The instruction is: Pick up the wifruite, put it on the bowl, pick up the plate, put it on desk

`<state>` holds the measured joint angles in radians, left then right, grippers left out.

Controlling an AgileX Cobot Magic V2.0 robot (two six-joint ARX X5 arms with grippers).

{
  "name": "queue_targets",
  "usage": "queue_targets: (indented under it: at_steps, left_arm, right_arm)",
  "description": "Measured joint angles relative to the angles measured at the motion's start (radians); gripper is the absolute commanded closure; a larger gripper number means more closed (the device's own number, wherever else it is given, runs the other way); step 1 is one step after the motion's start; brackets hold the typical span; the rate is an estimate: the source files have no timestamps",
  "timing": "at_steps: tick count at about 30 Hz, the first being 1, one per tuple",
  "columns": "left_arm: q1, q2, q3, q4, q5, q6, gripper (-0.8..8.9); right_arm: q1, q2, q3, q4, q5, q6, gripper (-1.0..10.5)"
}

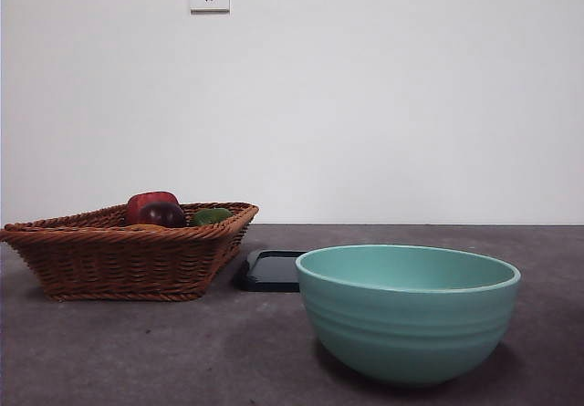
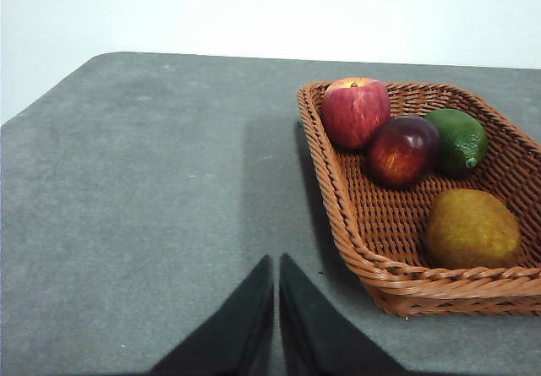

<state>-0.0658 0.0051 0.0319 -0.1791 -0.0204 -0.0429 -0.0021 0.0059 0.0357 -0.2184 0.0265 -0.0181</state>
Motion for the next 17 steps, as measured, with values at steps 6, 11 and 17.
queue_targets:
  at_steps: [6,11,17]
  left_arm:
    - [0.0,0.0,0.0,0.028,0.0,-0.009,8.04]
    - [0.0,0.0,0.0,0.031,0.0,-0.08,8.04]
    - [0.0,0.003,0.06,0.02,0.0,-0.163,8.04]
  right_arm:
    - [0.0,0.0,-0.001,0.013,-0.031,0.054,9.4]
    - [0.0,0.0,-0.001,0.01,-0.058,0.127,9.4]
    - [0.0,0.001,0.047,-0.003,-0.052,0.236,9.4]
